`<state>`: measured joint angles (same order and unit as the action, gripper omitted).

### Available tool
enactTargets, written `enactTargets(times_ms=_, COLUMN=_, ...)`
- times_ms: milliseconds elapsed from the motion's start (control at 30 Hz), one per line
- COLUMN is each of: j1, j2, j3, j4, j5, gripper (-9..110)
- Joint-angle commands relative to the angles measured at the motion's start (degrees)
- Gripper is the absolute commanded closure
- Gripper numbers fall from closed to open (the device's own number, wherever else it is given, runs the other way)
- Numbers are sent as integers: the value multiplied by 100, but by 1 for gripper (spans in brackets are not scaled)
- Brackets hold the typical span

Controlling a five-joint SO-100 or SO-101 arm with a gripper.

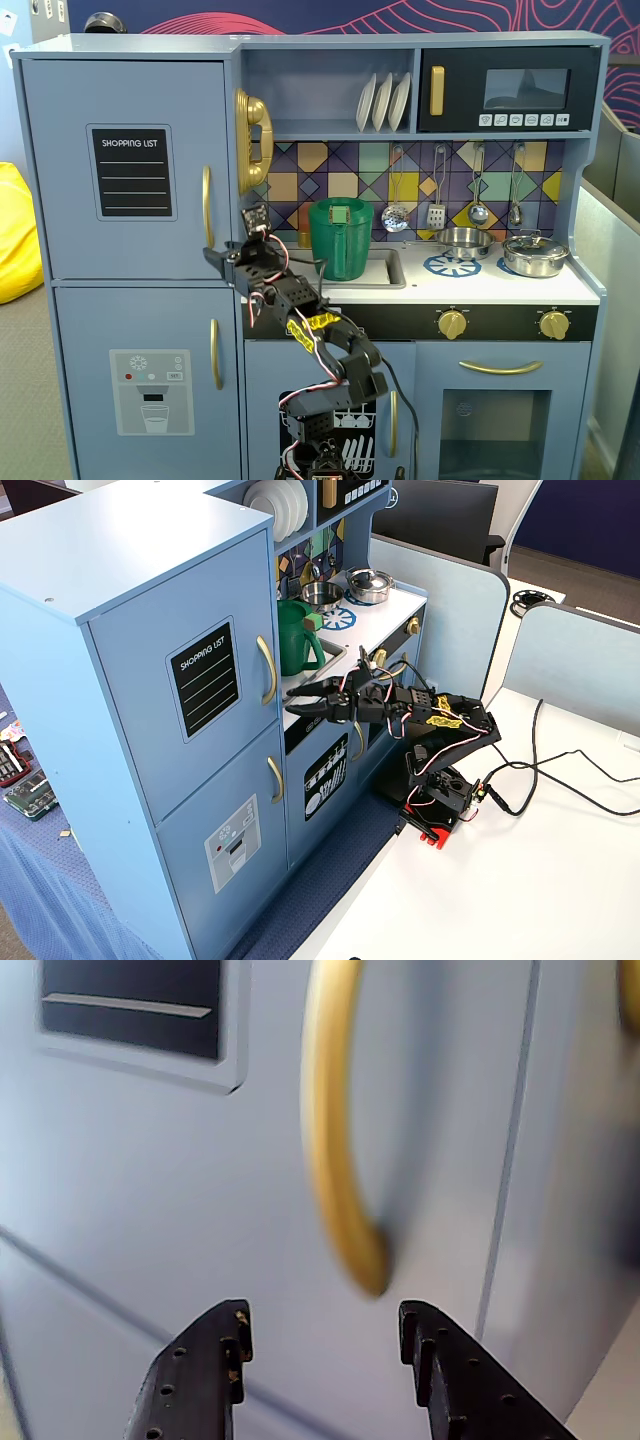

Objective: Open the left cabinet door

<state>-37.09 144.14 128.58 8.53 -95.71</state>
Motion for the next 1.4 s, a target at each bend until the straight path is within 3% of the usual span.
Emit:
enactTargets(times_ms=0, j1=255, j2=-439, j3=-896, j4=-255, j5=44, gripper=88)
enactTargets(times_ms=433, j1=-158, j2=-1397, j3=-2215, j4=-352, j5=-378, gripper=87)
enactTargets(times_ms=667, j1=-1037, j2=-1415, j3=-2391, j4=-343, j5=-888, gripper=87)
enactTargets(times_ms=1167, j1=-2206, j2=-316, j3=-1925, j4=387, j5=-1239, gripper=87)
enactTargets(times_ms=1367, j1=-2083, j2=633, j3=-1477, j4=861, j5=-1178, gripper=87)
